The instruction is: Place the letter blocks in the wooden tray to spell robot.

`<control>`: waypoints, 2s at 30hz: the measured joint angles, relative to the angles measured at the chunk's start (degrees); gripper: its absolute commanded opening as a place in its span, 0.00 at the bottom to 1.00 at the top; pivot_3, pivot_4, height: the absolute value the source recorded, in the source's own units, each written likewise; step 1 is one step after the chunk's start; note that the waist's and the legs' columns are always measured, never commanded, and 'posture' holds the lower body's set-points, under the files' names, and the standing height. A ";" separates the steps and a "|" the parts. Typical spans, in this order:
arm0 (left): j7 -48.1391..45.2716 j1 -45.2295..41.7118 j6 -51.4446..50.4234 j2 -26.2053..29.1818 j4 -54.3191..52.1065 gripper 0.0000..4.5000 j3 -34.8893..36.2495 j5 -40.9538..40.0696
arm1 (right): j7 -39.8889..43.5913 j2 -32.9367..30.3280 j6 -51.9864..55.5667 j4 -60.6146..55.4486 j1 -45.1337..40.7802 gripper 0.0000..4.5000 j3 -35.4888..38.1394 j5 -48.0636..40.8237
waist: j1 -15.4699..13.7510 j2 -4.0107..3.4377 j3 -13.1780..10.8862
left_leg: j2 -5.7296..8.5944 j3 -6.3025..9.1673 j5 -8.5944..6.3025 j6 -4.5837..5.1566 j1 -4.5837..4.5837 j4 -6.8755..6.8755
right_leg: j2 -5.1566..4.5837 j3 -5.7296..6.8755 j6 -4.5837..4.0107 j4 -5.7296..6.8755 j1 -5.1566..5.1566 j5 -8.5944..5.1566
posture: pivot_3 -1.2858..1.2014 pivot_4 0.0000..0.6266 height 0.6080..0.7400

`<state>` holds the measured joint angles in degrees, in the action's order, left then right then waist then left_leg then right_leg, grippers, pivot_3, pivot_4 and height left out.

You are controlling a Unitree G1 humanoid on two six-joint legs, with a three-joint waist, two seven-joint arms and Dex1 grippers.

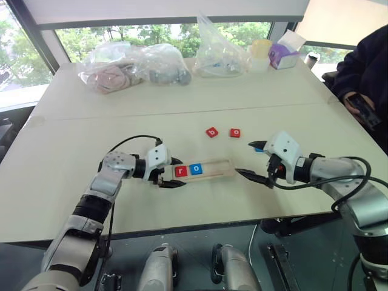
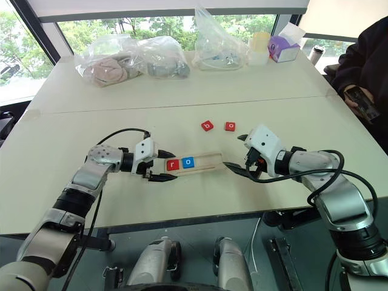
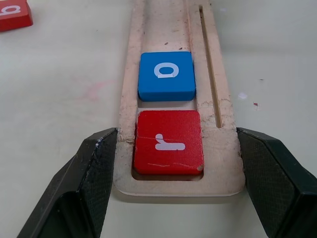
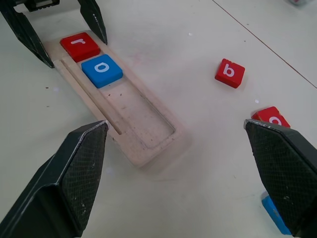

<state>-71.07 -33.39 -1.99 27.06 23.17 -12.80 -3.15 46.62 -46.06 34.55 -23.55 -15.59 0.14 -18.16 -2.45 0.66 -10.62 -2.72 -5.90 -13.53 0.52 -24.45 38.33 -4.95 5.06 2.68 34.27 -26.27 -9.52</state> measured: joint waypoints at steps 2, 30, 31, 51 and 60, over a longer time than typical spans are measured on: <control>-0.02 -0.43 0.19 -0.13 0.70 0.94 -0.13 0.08 | -0.18 0.01 0.00 -0.01 0.02 1.00 -0.31 0.00 | 0.02 0.00 0.00 | 0.00 0.00 0.00 0.00 0.01 0.00 | 0.00 0.00 0.00 0.00 0.01 0.00 | 0.52 0.24 0.89; 5.98 16.54 -20.84 10.70 -31.44 0.99 14.29 -17.48 | -22.15 25.65 6.01 16.11 -17.19 1.00 -5.95 6.58 | 2.50 0.00 -0.07 | -0.16 0.00 -0.01 -0.01 -0.06 -0.12 | 0.22 -0.01 -0.04 0.09 -0.23 0.02 | 0.52 0.24 0.89; 6.28 17.17 -22.35 11.73 -33.38 0.99 15.16 -18.77 | -22.81 27.12 5.70 18.22 -18.34 1.00 -6.54 7.08 | 2.91 0.00 -0.07 | -0.16 0.00 -0.01 -0.01 -0.06 -0.12 | 0.21 -0.01 -0.04 0.09 -0.23 0.03 | 0.52 0.24 0.89; 17.56 26.78 -36.58 16.73 -55.17 0.99 22.35 -32.25 | -22.39 34.97 -12.22 52.49 -29.85 1.00 -8.11 12.35 | 3.65 -0.03 -0.09 | -0.11 0.01 0.02 -0.07 -0.03 -0.20 | 0.35 -0.02 -0.08 0.07 -0.24 0.05 | 0.52 0.24 0.89; 18.44 30.02 -32.03 17.32 -49.73 0.99 23.46 -29.47 | -20.21 36.88 -16.36 67.13 -38.68 1.00 -7.43 12.96 | 3.56 -0.04 -0.10 | -0.13 0.00 0.02 -0.08 -0.03 -0.23 | 0.32 -0.02 -0.10 0.06 -0.24 0.05 | 0.52 0.24 0.89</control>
<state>-52.63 -3.38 -34.02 44.38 -26.56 10.66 -32.62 26.41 -9.18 18.19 43.57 -54.27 -7.29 -5.20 1.11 0.62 -10.71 -2.85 -5.90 -13.51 0.44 -24.48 38.10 -4.63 5.04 2.59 34.33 -26.52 -9.47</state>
